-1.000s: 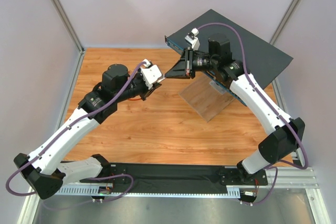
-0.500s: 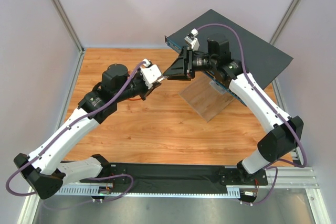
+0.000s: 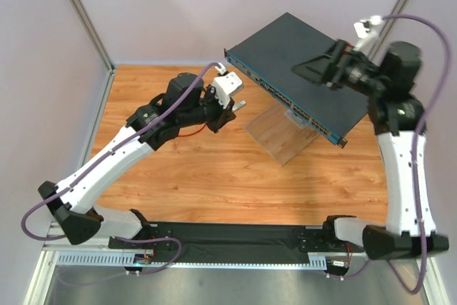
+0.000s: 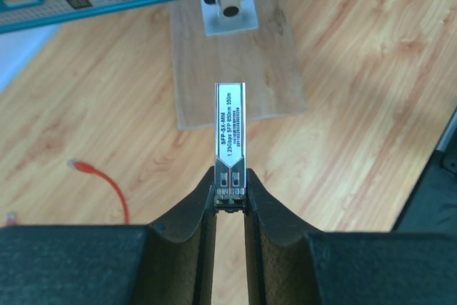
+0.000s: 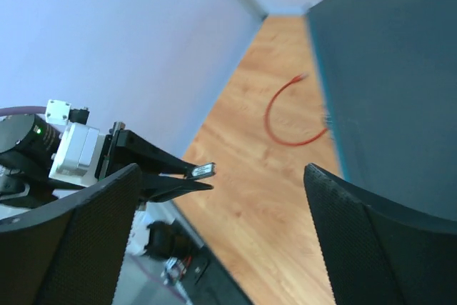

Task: Insert the plug into the switch port

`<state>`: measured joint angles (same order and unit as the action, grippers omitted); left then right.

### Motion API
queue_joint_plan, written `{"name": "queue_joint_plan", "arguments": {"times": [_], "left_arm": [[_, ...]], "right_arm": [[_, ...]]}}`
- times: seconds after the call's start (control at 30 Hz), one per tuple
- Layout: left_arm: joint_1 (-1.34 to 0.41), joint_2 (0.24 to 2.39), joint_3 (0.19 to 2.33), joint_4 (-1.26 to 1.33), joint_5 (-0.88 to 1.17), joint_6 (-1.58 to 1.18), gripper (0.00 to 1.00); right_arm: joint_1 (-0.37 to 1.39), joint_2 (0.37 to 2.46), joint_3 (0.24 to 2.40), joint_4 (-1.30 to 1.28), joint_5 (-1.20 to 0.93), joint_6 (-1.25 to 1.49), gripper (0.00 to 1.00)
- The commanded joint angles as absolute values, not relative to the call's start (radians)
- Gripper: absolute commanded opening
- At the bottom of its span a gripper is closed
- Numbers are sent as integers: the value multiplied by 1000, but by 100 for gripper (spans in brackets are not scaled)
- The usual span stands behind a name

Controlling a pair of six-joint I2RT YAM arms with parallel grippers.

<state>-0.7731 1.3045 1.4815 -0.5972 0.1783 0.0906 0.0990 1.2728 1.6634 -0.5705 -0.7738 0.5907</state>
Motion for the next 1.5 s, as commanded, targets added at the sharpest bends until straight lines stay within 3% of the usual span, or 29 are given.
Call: {"name": "queue_joint_plan", "arguments": {"times": [0.0, 0.2, 0.4, 0.57, 0.8, 0.93, 1.13, 1.47], "left_arm": [[-822, 1373, 1595, -670, 63, -26, 0], [-862, 1529, 1739, -718, 3, -121, 0], [-887, 1664, 1910, -800, -77, -153, 0], [-887, 1693, 1942, -808, -94, -172, 0], [-887, 1726, 1963, -804, -91, -166, 0], [-888, 1747, 1983, -808, -91, -166, 0], [-888, 1776, 2005, -798, -84, -175, 0], [-891, 1833, 2063, -796, -104, -176, 0]], "right_arm": [[-139, 1166, 1582, -652, -837, 545, 99], [-486, 1037, 1479, -894, -907, 422, 100], [-681, 1063, 1411, -1075, -959, 333, 100], [-710, 1089, 1358, -1075, -985, 337, 100], [-701, 1080, 1177, -792, -1086, 509, 100], [-692, 1081, 1111, -686, -1095, 564, 95], [-673, 1086, 1051, -529, -1104, 670, 75], [-669, 1074, 1022, -474, -1095, 713, 7]]}}
